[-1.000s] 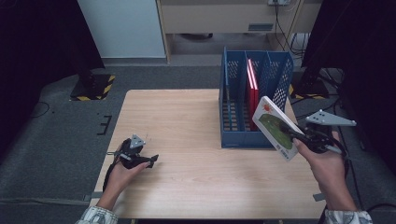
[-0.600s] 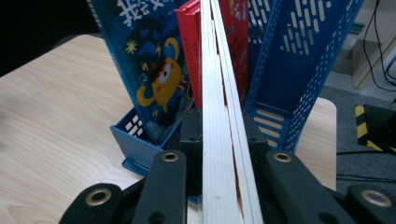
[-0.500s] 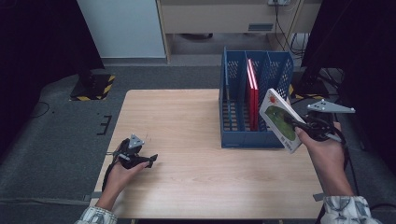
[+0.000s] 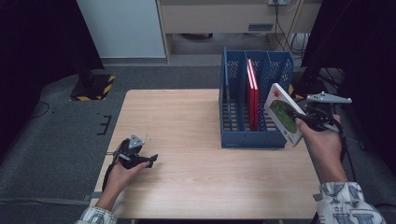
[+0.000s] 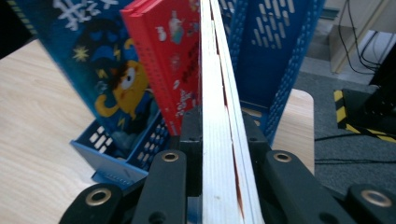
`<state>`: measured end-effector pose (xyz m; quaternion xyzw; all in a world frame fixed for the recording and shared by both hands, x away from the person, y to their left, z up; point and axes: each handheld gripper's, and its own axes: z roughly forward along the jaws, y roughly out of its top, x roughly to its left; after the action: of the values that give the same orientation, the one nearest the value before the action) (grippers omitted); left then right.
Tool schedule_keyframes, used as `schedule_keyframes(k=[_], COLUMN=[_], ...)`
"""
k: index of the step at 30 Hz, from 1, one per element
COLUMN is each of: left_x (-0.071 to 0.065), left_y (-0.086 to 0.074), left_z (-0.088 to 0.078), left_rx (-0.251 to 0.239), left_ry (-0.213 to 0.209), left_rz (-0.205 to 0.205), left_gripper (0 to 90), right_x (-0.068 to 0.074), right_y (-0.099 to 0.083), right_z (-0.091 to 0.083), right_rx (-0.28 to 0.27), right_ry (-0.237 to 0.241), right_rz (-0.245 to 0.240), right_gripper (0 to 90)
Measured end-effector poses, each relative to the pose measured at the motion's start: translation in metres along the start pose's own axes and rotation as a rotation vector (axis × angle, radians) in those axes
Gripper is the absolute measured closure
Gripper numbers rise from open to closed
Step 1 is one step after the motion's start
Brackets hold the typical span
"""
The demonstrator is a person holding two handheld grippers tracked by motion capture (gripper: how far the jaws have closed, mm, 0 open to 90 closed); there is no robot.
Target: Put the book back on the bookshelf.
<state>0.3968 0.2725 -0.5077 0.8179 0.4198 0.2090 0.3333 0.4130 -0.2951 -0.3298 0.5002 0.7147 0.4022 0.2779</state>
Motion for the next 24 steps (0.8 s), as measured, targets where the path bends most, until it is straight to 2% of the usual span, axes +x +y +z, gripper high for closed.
schedule_keyframes(k=[6, 11, 15, 24], left_x=[-0.003, -0.003, -0.003, -0.003], left_y=[0.001, 0.002, 0.001, 0.001], left_z=[-0.001, 0.001, 0.0, 0.0], left_rx=[-0.001, 0.001, -0.002, 0.001], left_ry=[0.002, 0.0, 0.002, 0.007], left_rz=[0.011, 0.015, 0.021, 0.029], left_gripper=[5.3, 5.3, 5.3, 5.4], right_x=[-0.009, -0.015, -0.019, -0.029], right_y=[0.006, 0.009, 0.01, 0.016], right_z=[0.013, 0.026, 0.039, 0.06], right_rx=[0.012, 0.01, 0.023, 0.011], right_ry=[-0.035, -0.046, -0.061, -0.088], right_rz=[0.017, 0.054, 0.062, 0.113], right_gripper=[76.7, 76.7, 76.7, 76.7])
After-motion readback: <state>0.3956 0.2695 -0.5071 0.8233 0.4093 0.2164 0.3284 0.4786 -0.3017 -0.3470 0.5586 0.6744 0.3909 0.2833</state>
